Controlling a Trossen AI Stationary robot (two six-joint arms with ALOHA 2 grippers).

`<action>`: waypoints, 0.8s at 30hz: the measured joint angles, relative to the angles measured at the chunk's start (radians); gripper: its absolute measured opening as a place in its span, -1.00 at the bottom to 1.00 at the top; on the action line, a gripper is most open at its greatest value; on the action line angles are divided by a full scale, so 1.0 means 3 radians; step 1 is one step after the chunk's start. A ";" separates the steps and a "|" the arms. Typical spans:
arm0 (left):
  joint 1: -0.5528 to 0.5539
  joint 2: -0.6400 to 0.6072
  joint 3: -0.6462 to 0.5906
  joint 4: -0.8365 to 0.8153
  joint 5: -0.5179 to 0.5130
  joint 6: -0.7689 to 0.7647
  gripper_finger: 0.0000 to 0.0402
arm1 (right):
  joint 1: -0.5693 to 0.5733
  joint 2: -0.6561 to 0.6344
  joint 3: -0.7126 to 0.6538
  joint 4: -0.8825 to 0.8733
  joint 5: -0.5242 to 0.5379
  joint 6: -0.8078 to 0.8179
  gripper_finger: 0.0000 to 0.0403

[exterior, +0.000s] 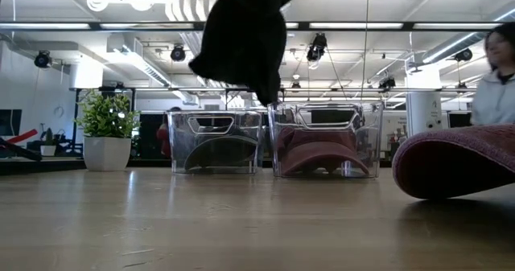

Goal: Pick & Place hat
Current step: Put the black cap into the left transparent bin

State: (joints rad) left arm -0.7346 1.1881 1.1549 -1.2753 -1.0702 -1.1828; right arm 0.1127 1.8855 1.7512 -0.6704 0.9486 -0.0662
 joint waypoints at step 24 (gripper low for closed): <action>-0.0529 -0.0114 -0.0432 -0.0788 -0.0351 -0.1428 0.15 | -0.0304 0.0681 0.0087 0.0571 0.0261 -0.0482 -0.94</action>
State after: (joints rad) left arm -0.8932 1.1540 1.0253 -1.5116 -1.1754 -1.6113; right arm 0.0215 2.0899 1.7774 -0.4992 1.0270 -0.2108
